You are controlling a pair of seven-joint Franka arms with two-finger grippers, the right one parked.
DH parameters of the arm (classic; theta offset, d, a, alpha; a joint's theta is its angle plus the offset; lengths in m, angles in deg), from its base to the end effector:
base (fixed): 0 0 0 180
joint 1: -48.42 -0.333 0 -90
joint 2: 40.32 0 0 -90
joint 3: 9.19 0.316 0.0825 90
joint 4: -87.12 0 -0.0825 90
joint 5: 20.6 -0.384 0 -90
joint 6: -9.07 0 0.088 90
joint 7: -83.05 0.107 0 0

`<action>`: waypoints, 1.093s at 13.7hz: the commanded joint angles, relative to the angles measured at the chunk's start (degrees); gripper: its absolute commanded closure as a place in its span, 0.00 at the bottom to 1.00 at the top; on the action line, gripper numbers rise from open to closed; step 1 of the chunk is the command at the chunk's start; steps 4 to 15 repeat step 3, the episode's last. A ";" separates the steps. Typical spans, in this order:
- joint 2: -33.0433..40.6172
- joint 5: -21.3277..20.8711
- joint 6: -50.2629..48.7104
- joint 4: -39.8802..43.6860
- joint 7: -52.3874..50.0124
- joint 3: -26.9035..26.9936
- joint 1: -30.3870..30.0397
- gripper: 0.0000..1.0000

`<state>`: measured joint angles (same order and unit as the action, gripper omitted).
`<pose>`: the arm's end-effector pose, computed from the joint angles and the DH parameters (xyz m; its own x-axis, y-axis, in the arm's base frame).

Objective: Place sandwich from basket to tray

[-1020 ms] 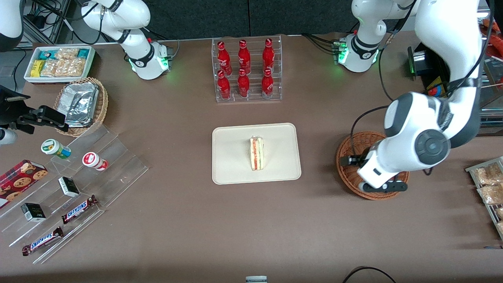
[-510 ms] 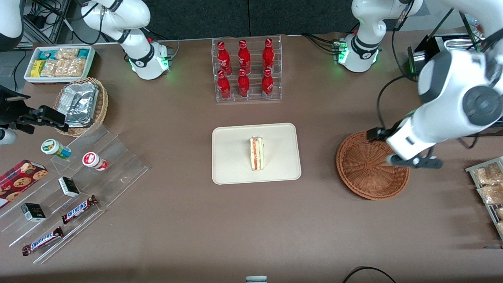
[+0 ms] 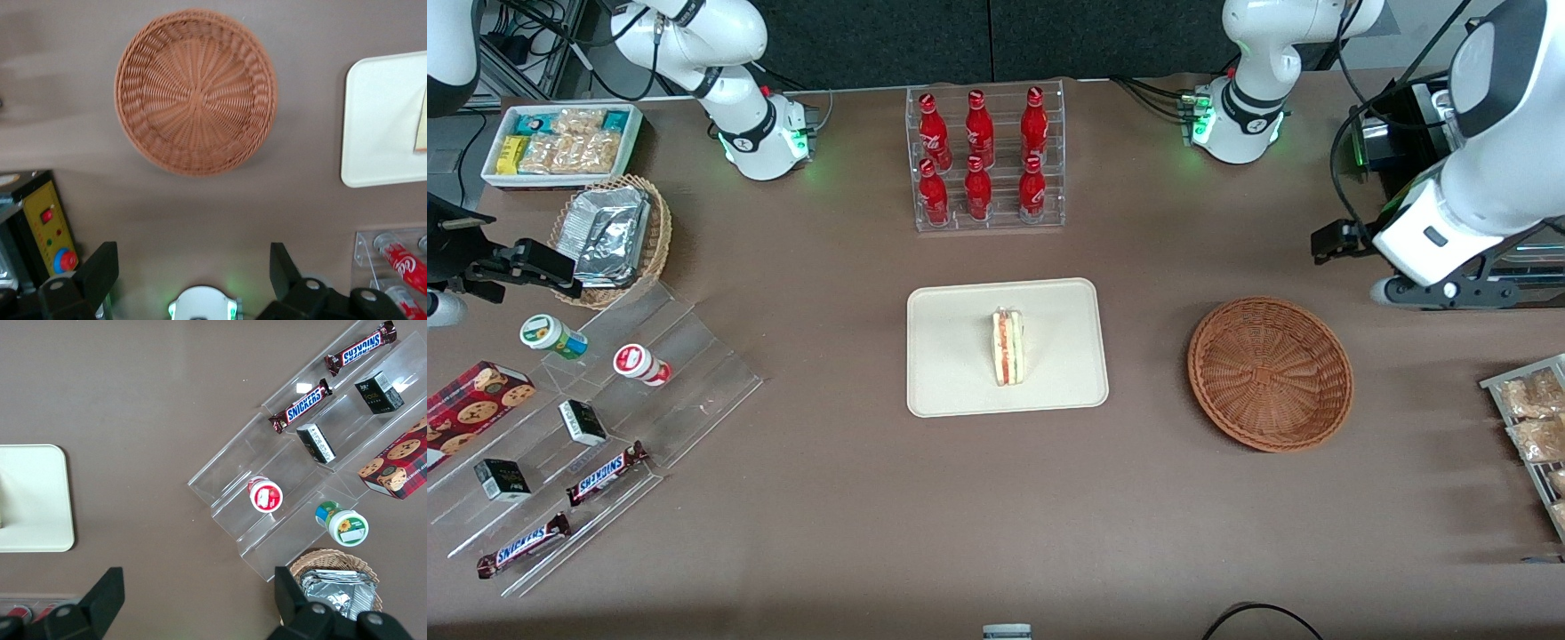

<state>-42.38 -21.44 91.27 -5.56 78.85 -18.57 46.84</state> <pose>0.5412 -0.0709 0.5730 0.9748 -0.0588 -0.2154 -0.0656 -0.9975 -0.0246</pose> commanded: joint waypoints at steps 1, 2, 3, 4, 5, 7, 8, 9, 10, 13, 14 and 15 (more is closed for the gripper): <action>3.03 0.31 -3.36 -0.66 0.86 1.10 -0.26 0.00; 3.12 0.49 -3.36 -0.66 0.86 1.46 -0.17 0.00; 3.12 0.49 -3.36 -0.66 0.86 1.46 -0.26 0.00; 3.12 0.49 -3.36 -0.66 0.86 1.46 -0.26 0.00; 3.12 0.49 -3.36 -0.66 0.86 1.46 -0.26 0.00; 3.12 0.49 -3.36 -0.66 0.86 1.46 -0.26 0.00; 3.12 0.49 -3.36 -0.66 0.86 1.46 -0.26 0.00; 3.12 0.49 -3.36 -0.66 0.86 1.46 -0.26 0.00; 3.12 0.49 -3.36 -0.66 0.86 1.46 -0.26 0.00; 3.12 0.49 -3.36 -0.66 0.86 1.46 -0.26 0.00; 3.12 0.49 -3.36 -0.66 0.86 1.46 -0.26 0.00; 3.12 0.49 -3.36 -0.66 0.86 1.46 -0.26 0.00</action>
